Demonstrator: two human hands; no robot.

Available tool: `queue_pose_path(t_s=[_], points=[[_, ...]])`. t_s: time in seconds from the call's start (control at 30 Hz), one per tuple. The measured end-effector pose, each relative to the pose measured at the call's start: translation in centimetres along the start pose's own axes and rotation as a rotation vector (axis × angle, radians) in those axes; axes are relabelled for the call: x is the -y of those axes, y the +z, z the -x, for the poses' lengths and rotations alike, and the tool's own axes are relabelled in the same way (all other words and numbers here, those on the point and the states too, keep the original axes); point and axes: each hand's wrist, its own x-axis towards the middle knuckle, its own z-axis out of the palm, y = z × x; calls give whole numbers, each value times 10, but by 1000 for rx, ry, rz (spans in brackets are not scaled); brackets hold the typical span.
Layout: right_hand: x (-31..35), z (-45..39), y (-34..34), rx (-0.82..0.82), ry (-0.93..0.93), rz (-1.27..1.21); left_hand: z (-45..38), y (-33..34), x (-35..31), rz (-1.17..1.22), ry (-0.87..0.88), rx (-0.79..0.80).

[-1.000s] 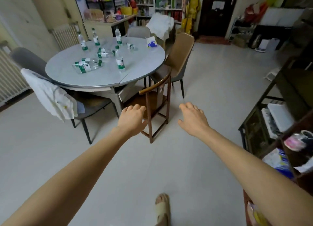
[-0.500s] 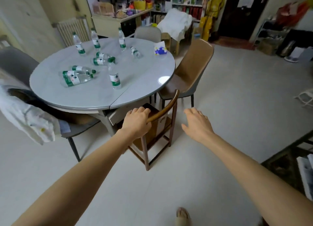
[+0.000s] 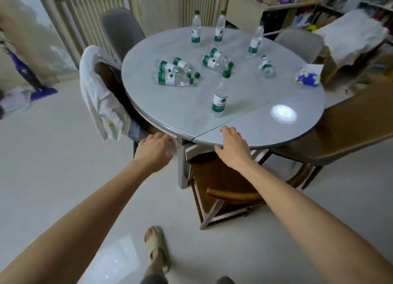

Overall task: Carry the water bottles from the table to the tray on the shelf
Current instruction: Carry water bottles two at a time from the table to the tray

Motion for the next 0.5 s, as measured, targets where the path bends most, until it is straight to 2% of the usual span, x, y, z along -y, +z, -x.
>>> queue_pose_path(t_s=[0.27, 0.5], points=[[20, -137, 50, -220, 407, -586, -145, 7, 79, -3, 53, 162], [11, -220, 69, -360, 621, -802, -251, 7, 103, -62, 142, 229]])
